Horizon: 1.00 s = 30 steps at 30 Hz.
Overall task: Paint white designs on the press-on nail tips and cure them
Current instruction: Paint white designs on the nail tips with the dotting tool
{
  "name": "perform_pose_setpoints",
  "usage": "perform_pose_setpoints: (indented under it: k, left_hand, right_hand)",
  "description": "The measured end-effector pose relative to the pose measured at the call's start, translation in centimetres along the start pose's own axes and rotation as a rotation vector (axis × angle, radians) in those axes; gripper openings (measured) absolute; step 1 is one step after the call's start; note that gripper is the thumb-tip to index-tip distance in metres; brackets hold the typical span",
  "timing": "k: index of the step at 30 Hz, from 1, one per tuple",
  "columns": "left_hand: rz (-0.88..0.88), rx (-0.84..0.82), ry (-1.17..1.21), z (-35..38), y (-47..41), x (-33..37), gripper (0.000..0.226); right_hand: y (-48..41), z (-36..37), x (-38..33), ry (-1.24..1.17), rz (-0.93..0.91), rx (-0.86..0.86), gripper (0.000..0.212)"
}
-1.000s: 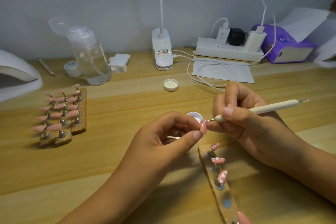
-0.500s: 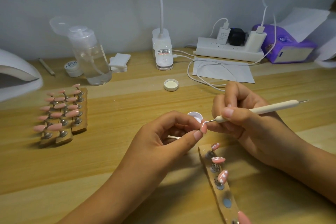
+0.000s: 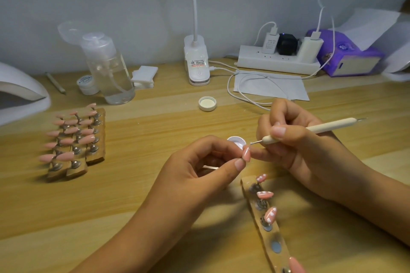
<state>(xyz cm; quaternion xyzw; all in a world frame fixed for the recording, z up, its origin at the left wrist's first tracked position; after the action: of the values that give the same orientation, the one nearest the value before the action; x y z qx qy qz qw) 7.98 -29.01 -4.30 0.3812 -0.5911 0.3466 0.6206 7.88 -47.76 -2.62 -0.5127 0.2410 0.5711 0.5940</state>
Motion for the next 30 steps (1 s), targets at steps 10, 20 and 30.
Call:
perform_pose_setpoints:
  k: [10, 20, 30]
  left_hand:
    - [-0.02, 0.018, 0.008, 0.1, 0.3, 0.2, 0.007]
    - [-0.039, 0.07, 0.19, -0.4, -0.1, 0.3, 0.011]
    - [-0.042, 0.104, 0.227, -1.0, -0.4, -0.1, 0.022]
  right_hand:
    - [-0.7, -0.9, -0.3, 0.024, -0.007, 0.087, 0.008]
    - [-0.2, -0.6, 0.4, 0.708, -0.232, 0.081, 0.013]
    - [0.0, -0.2, 1.2, 0.992, -0.251, -0.147, 0.018]
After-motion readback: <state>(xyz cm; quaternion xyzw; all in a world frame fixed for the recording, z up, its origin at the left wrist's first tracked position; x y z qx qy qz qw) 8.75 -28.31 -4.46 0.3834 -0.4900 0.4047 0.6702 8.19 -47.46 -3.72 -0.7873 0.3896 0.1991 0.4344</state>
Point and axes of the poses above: each hand's wrist, its own y-axis away from the middle knuckle, its own z-axis out of the palm, x = y × z, the point moved 1 cm from there along -y, towards the middle knuckle, and after that the axes turned 11 degrees about -z, right-handed, at the moved point
